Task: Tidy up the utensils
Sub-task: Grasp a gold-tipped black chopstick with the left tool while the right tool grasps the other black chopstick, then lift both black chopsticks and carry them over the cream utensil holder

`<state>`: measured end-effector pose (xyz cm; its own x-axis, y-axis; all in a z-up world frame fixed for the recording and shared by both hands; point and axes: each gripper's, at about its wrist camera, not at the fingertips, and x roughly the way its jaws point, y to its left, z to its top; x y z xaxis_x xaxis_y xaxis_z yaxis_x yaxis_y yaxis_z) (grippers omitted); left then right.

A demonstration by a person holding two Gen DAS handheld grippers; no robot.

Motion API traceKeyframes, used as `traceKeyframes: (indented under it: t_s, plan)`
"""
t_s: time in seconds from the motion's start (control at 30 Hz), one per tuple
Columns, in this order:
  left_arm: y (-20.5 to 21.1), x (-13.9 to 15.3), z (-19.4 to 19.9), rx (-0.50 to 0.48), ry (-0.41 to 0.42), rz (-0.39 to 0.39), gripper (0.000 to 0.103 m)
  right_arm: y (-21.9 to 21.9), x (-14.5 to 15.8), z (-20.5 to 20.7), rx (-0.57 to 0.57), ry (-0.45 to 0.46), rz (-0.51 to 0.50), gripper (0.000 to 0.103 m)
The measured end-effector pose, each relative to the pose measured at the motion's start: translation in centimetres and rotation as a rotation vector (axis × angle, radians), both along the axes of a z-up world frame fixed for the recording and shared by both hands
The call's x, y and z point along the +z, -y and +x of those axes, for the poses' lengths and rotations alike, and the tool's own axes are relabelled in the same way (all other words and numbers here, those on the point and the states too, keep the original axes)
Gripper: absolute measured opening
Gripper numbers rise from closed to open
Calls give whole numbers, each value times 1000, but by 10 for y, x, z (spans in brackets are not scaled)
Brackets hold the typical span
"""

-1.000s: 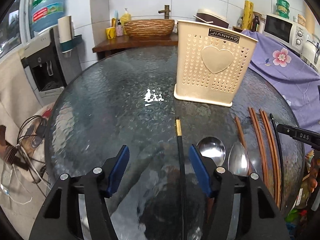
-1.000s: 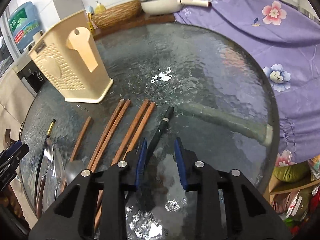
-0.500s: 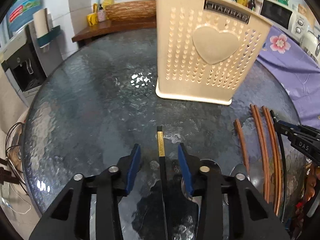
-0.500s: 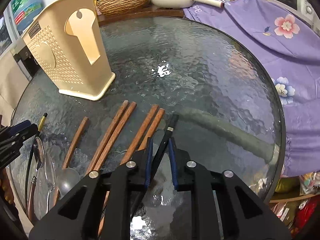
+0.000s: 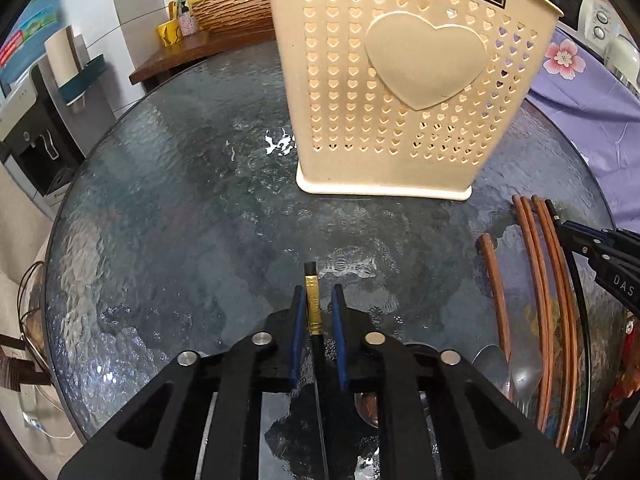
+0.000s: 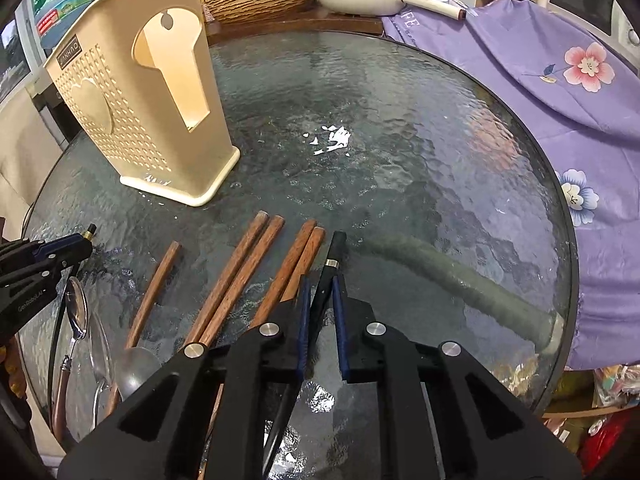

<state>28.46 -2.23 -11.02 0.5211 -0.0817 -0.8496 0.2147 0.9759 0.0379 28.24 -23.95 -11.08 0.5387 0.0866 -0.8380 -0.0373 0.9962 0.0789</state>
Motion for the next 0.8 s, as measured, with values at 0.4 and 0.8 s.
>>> traceKeyframes:
  t_s: [0.4, 0.8]
  plan:
    - [3, -2, -9, 17, 16, -6, 7, 4, -2, 7, 3, 8, 53, 9]
    - [-11, 29, -15, 30, 102, -83, 7, 8, 36, -5, 31, 150, 198, 8]
